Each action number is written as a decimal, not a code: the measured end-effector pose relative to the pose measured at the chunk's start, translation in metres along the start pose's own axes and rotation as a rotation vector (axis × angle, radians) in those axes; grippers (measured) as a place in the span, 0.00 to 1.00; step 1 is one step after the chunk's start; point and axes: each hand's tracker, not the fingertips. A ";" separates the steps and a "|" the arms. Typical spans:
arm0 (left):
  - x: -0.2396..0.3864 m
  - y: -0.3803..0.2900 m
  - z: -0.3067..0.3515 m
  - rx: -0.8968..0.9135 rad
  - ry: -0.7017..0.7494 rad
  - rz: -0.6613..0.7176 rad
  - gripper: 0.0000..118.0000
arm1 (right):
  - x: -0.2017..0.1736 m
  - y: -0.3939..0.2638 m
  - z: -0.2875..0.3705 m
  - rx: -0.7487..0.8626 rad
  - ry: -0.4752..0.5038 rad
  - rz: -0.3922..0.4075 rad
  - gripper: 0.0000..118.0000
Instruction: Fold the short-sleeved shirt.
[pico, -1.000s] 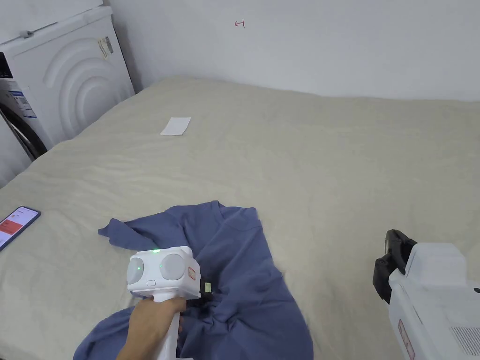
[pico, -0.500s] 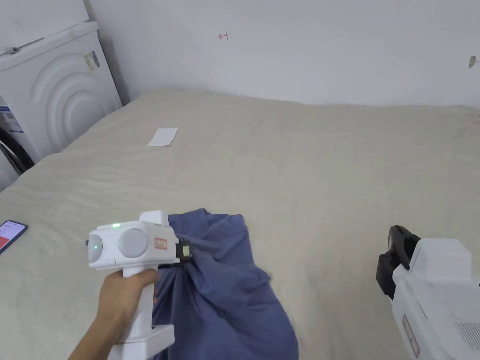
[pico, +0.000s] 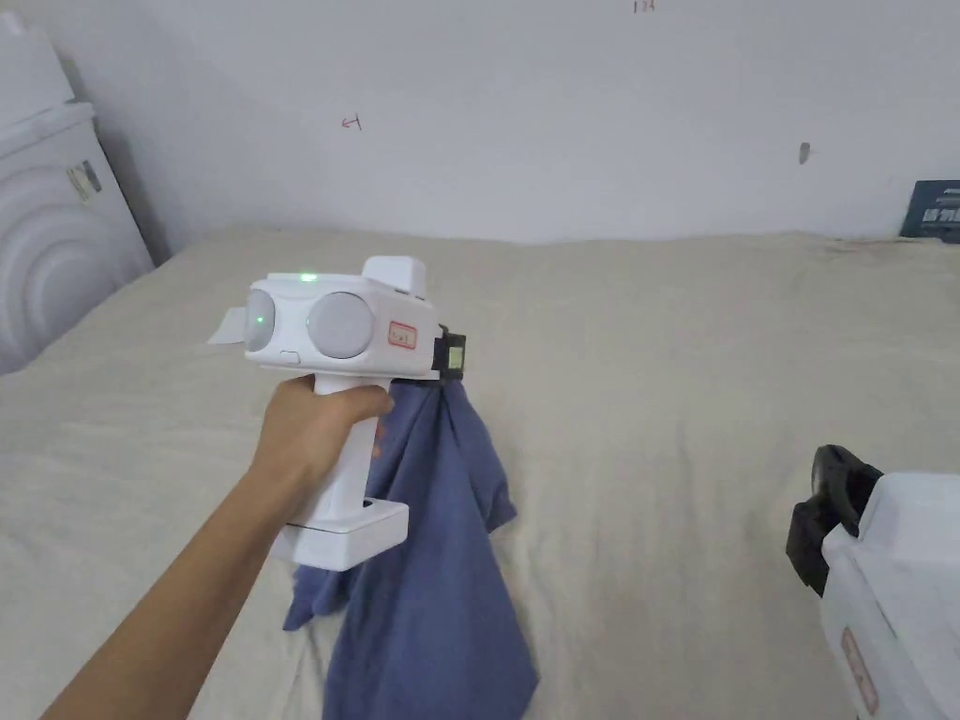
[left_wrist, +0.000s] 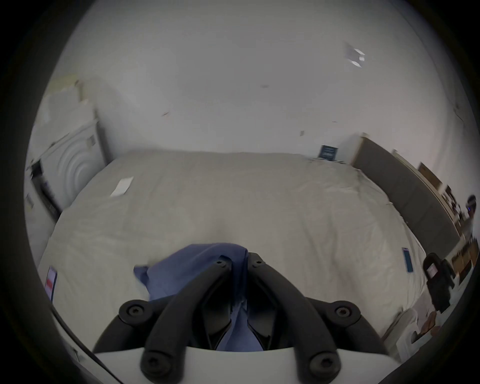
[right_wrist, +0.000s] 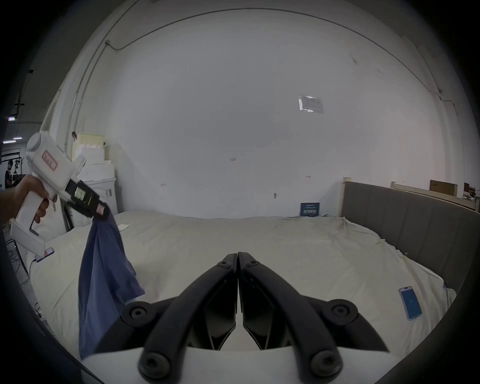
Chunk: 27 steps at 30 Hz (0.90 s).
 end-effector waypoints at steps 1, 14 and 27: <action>0.014 0.007 -0.002 0.005 -0.032 -0.011 0.05 | 0.008 0.000 0.001 0.003 -0.017 -0.001 0.00; 0.180 0.027 -0.022 0.024 -0.339 -0.190 0.05 | 0.086 0.001 0.025 0.012 -0.220 -0.019 0.00; 0.259 -0.116 -0.117 -0.297 -0.341 -0.383 0.05 | 0.132 -0.018 0.043 -0.024 -0.323 -0.030 0.00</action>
